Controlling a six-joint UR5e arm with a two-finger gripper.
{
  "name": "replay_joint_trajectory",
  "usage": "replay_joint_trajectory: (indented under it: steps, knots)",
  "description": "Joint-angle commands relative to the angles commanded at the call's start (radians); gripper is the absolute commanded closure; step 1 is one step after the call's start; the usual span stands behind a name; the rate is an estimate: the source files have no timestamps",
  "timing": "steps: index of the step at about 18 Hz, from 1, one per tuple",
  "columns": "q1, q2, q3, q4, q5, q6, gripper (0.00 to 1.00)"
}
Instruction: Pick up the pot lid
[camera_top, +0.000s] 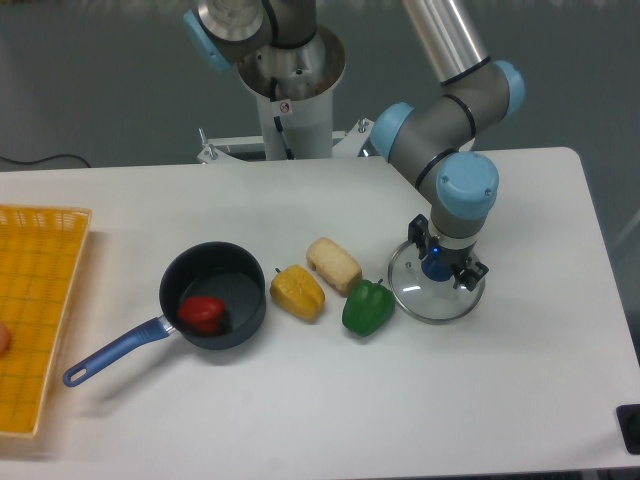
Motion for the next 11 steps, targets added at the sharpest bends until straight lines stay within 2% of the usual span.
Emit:
replay_joint_trajectory:
  steps: [2,3,7,11]
  knots:
    - [0.0,-0.002,0.0,-0.002,0.0,0.0,0.37]
    - [0.0,-0.003,0.0,-0.002,0.0,-0.002,0.44]
    - [0.0,-0.003,0.003,-0.009,0.0,-0.002,0.52]
    - [0.0,0.005,0.037,-0.093,0.002,0.0,0.53]
